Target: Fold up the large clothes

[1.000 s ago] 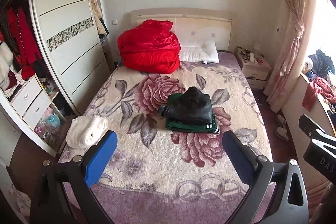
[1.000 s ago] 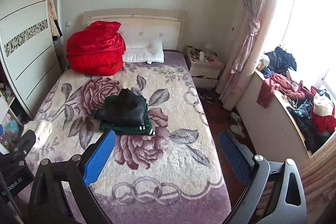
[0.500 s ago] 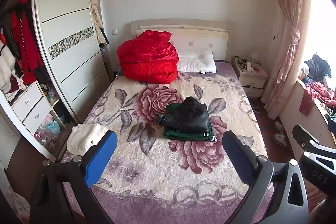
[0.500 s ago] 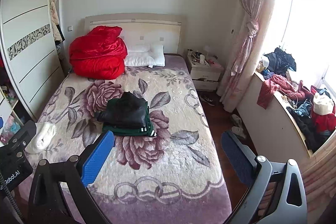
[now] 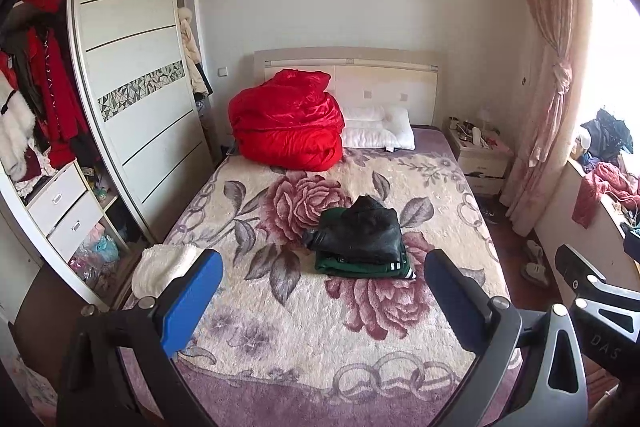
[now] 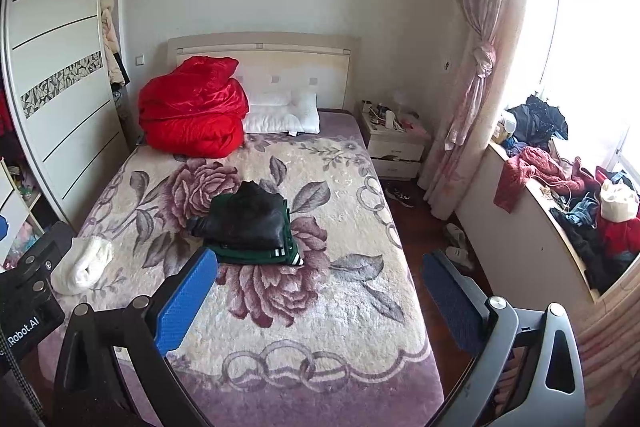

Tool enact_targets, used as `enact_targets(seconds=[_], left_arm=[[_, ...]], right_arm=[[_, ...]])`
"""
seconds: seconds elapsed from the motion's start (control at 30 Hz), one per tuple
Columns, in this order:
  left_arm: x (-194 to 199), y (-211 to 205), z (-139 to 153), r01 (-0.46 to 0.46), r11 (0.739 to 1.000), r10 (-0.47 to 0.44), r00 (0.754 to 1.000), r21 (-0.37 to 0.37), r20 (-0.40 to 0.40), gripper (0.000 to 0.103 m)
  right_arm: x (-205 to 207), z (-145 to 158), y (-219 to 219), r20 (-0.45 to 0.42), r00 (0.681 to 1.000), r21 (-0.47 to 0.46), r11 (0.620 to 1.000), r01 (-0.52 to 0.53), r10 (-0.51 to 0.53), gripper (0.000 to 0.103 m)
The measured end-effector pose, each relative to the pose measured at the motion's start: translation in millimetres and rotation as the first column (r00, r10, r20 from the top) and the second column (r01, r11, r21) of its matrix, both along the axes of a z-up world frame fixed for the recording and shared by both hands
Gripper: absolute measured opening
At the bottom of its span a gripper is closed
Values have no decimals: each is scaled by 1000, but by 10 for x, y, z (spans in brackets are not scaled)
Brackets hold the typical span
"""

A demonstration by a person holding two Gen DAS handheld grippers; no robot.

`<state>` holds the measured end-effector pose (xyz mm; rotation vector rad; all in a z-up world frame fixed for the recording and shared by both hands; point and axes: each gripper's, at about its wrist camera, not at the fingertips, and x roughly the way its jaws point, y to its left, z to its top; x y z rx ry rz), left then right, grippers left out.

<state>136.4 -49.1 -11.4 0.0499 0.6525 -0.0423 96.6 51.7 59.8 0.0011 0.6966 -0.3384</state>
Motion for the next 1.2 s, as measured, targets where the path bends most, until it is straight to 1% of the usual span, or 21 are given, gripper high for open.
enact_targets(seconds=[0.33, 0.67, 1.2], left_arm=[[-15, 3, 8, -1, 1000, 1, 1000, 3, 2, 103], [-24, -17, 21, -1, 1000, 1, 1000, 2, 3, 103], [-59, -10, 87, -24, 1000, 24, 1000, -9, 17, 103]], right_arm=[[40, 12, 41, 7, 1000, -5, 1000, -14, 14, 103], [-19, -8, 64, 9, 1000, 1, 1000, -13, 13, 103], [16, -14, 70, 14, 1000, 3, 1000, -25, 25, 103]])
